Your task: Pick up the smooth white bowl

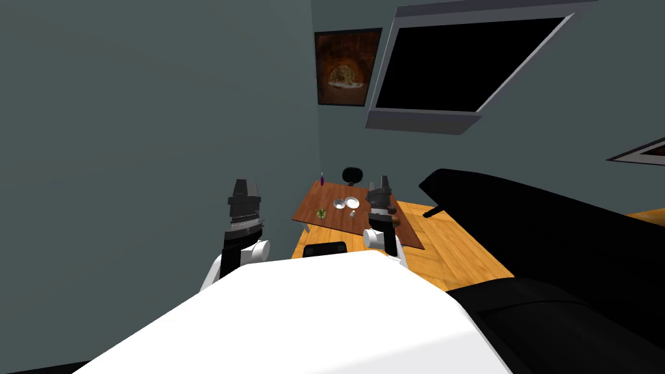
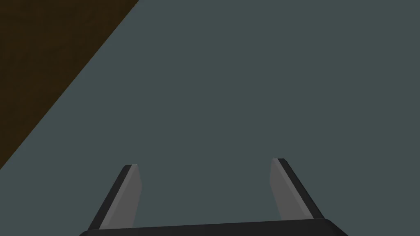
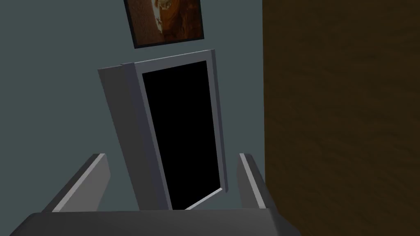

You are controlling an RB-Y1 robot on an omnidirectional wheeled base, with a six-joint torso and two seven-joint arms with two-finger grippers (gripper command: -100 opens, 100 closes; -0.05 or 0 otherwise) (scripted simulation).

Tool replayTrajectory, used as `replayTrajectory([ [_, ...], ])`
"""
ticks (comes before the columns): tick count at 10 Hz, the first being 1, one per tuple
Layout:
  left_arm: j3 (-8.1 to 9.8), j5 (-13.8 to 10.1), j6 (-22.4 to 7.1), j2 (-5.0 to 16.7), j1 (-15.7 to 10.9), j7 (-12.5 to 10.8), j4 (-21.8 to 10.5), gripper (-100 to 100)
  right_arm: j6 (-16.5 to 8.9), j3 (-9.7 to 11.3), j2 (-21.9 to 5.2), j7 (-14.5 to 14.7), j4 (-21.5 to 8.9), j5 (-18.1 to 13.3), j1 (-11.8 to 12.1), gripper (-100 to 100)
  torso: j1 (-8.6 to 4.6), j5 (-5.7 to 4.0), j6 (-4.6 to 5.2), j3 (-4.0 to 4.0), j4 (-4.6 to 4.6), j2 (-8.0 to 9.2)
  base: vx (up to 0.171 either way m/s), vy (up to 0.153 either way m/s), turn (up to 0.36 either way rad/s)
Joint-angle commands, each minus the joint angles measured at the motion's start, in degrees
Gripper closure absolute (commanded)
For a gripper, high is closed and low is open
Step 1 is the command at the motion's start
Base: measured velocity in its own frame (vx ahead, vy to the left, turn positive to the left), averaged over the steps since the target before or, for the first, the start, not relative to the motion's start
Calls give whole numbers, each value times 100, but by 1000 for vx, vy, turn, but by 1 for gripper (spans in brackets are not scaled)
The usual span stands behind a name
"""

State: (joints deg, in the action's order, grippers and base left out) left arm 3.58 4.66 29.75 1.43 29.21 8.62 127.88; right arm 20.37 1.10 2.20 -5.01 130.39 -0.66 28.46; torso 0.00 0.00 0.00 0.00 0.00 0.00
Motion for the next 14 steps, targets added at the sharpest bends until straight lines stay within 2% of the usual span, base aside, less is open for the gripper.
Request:
replayTrajectory([
  [1,0,0,0,0,0,0,0,0,-10,32,-212,28,-84,4,-18,-100,0,0,0,0,0,0,-28,1,74],
  [4,0,0,0,0,-2,0,0,0,-53,159,-702,142,-423,12,-91,-100,-1,0,-2,19,7,33,-100,-4,140],
  [8,-1,0,0,0,-2,0,0,0,-175,449,-1309,415,-1177,6,-281,-100,-6,-2,-3,32,12,55,-154,-3,234],
  [9,0,0,0,0,-2,0,0,0,-175,449,-1309,415,-1226,6,-281,-100,-4,-1,-1,35,13,61,-121,12,84],
  [12,-1,0,0,0,-2,0,0,0,-324,731,-1720,697,-1897,-28,-492,-100,-1,0,-3,25,10,44,-125,22,267],
  [13,0,0,0,0,-2,0,0,0,-324,731,-1720,697,-2047,-28,-492,-100,-2,-1,-1,31,12,53,-107,27,132],
  [14,0,0,0,0,-1,0,0,0,-384,834,-1850,803,-2273,-47,-574,-100,-1,0,2,26,11,43,-85,22,258],
])
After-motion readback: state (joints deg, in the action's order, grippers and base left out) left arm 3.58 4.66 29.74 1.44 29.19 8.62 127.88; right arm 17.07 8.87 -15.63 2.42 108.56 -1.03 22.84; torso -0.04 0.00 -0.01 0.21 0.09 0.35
